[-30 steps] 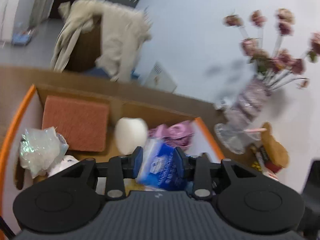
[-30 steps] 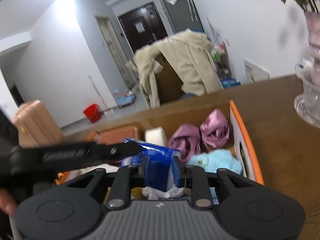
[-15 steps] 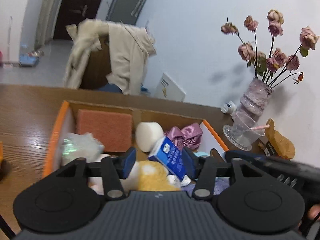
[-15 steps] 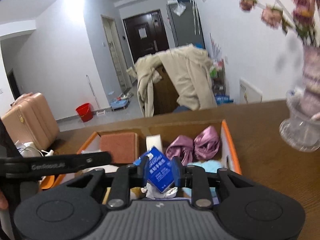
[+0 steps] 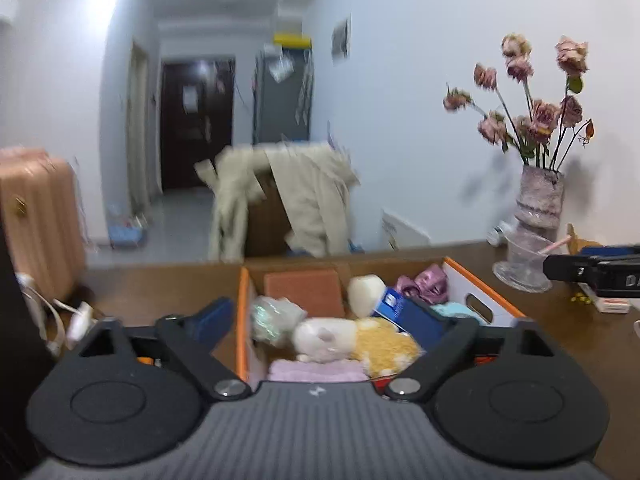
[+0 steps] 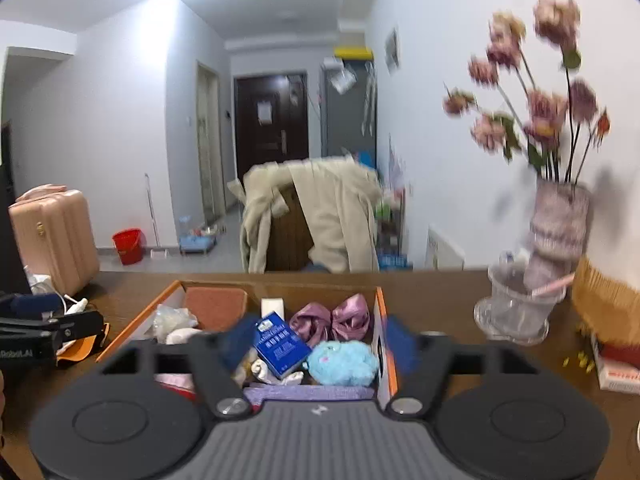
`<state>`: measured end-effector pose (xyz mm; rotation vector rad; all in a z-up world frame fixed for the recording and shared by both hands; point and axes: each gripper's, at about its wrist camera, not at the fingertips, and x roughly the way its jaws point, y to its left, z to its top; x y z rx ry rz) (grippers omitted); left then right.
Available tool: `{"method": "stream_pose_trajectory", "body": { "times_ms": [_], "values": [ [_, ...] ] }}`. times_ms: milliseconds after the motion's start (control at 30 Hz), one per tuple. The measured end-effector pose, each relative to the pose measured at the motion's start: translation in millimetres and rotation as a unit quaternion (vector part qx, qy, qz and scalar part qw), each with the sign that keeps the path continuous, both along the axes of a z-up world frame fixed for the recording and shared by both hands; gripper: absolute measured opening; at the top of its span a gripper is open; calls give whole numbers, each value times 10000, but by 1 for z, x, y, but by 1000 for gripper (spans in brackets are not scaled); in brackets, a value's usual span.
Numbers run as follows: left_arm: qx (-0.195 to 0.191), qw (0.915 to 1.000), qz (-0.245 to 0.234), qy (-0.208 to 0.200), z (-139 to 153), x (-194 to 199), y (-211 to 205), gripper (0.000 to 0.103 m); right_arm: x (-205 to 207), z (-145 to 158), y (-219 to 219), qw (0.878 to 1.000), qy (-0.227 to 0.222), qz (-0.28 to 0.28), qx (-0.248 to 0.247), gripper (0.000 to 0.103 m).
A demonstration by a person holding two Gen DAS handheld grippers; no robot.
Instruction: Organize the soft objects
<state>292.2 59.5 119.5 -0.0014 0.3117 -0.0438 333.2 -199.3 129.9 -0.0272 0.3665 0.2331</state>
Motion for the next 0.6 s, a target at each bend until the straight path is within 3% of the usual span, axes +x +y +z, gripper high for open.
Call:
{"method": "stream_pose_trajectory", "body": {
  "times_ms": [33, 167, 300, 600],
  "values": [
    [20, 9998, 80, -205, -4, -11, -1, 103, -11, -3, 1, 9998, -208, 13, 15, 96],
    [-4, 9978, -22, -661, -20, -50, -6, 103, -43, -18, 5, 9959, -898, -21, 52, 103],
    [9, 9960, -35, -891, -29, -71, -8, 103, -63, -30, 3, 9947, -1002, -8, 224, 103],
    [-271, 9975, 92, -647, -36, -112, -5, 103, -106, -43, -6, 9956, -848, -143, 368, 103]
  ]
}}
